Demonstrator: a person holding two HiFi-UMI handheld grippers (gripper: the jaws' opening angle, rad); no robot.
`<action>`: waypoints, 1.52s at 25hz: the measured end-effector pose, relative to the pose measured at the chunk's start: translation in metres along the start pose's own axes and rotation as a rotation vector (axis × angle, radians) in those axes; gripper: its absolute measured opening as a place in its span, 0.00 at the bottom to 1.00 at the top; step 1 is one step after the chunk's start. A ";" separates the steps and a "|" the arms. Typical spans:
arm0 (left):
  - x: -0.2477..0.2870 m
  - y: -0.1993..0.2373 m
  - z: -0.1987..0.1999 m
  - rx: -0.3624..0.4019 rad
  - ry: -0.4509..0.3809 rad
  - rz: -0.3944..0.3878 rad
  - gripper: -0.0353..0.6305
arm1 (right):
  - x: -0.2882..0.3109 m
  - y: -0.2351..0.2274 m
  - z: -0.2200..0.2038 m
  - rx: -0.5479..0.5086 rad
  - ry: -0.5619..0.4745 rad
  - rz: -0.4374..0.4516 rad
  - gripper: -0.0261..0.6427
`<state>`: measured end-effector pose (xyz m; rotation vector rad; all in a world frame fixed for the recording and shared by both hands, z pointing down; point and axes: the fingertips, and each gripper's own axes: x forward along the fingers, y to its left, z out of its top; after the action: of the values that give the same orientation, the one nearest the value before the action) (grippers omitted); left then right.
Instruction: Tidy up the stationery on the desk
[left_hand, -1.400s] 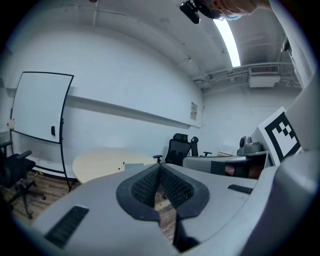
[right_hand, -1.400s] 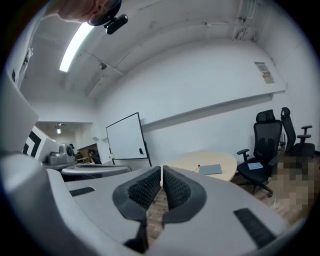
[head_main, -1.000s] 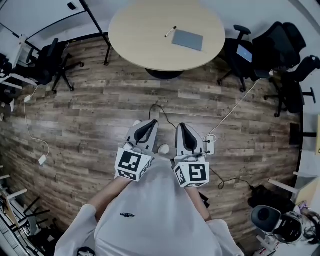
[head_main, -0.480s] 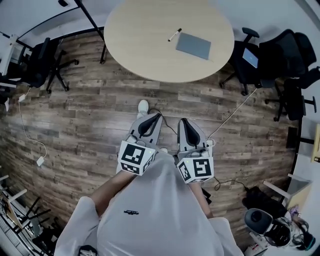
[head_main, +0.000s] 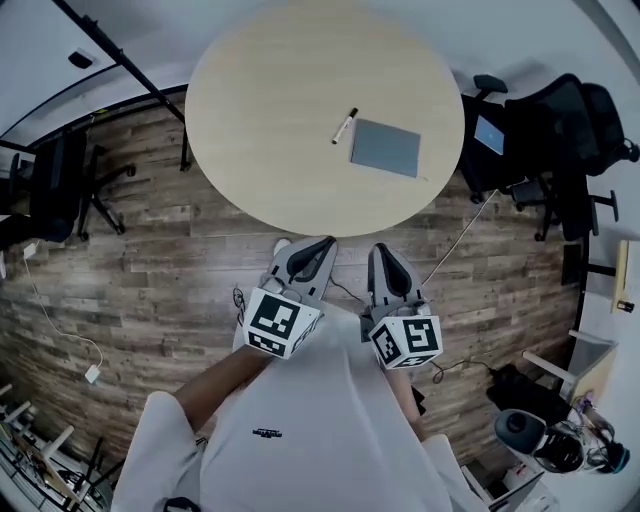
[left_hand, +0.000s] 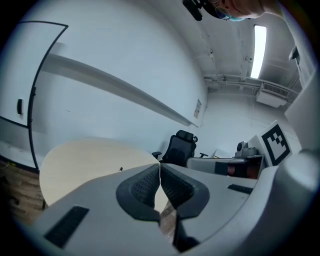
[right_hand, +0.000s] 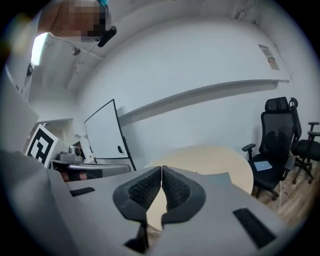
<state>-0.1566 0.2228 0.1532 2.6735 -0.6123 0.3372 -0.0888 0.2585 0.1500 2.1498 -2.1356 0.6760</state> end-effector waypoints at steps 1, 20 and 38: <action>0.010 0.015 0.005 0.002 0.006 -0.008 0.09 | 0.014 -0.006 0.006 0.001 -0.004 -0.026 0.09; 0.186 0.033 0.040 -0.031 0.075 0.076 0.09 | 0.119 -0.149 0.080 -0.200 0.081 0.191 0.09; 0.358 0.051 -0.022 -0.307 0.185 0.223 0.09 | 0.240 -0.299 0.040 -0.229 0.267 0.297 0.09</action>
<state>0.1306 0.0575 0.2997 2.2582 -0.8321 0.5011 0.1998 0.0344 0.2744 1.5518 -2.2733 0.6539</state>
